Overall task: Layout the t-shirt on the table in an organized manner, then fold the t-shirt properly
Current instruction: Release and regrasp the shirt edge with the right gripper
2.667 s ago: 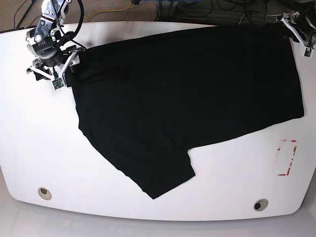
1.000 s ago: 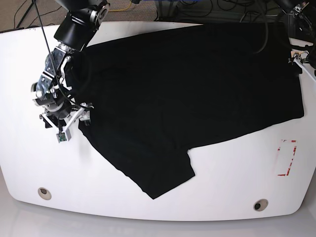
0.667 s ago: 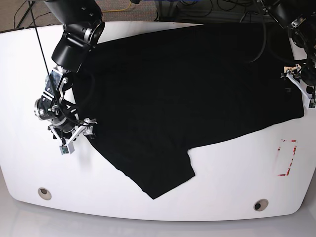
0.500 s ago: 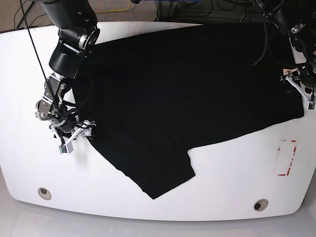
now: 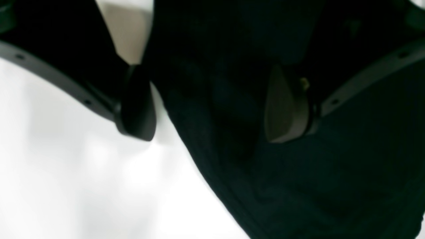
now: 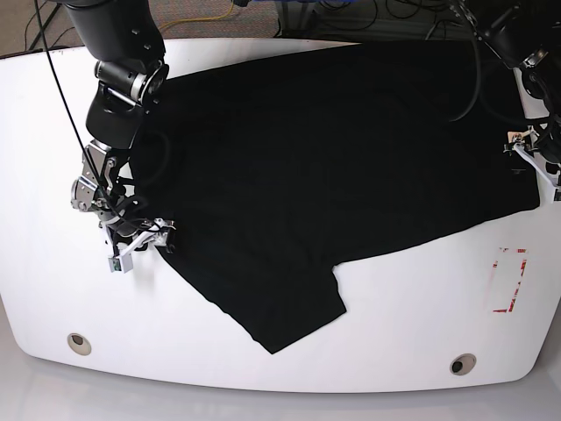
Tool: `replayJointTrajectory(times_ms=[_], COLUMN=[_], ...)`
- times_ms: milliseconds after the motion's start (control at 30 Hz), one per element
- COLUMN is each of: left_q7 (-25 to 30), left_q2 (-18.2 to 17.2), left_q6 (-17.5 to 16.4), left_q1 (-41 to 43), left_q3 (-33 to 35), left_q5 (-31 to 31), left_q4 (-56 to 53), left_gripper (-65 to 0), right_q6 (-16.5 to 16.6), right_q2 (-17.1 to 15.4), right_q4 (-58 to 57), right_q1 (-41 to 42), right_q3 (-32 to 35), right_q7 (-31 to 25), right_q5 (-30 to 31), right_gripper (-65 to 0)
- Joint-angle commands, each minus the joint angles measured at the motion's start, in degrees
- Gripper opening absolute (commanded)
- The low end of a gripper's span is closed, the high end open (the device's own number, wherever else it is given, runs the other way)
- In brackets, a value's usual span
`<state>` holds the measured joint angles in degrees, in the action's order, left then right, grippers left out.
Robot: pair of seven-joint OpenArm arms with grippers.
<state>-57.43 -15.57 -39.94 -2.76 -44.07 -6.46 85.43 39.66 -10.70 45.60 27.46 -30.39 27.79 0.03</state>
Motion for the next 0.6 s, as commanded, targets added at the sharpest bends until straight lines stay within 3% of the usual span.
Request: replayJointTrajectory(times_ms=[0,333,567], left_q7=[0.8,0.9,0.9], left_q2=[-1.2,-1.2,-1.1], left_q6=[-0.1,-0.1,-0.1], left_q1=[-0.7,-0.6,-0.5], left_q3=[-0.1,-0.1,-0.1], left_q5=[-0.5,-0.5,-0.4], left_q4=[0.9,0.7,0.7], left_gripper=[-17.4,-17.4,-17.4], right_q6=[0.3,0.3,0.3], right_q2=[-0.2,1.3,1.3], right_q4=[0.5,0.7,0.7], right_q1=[1.4,1.0,1.4], right_q3=[0.1,7.6,7.9], right_q7=[-0.1,-0.2,-0.3], right_q5=[0.2,0.5,0.4], right_gripper=[-16.8,-19.8,-43.6])
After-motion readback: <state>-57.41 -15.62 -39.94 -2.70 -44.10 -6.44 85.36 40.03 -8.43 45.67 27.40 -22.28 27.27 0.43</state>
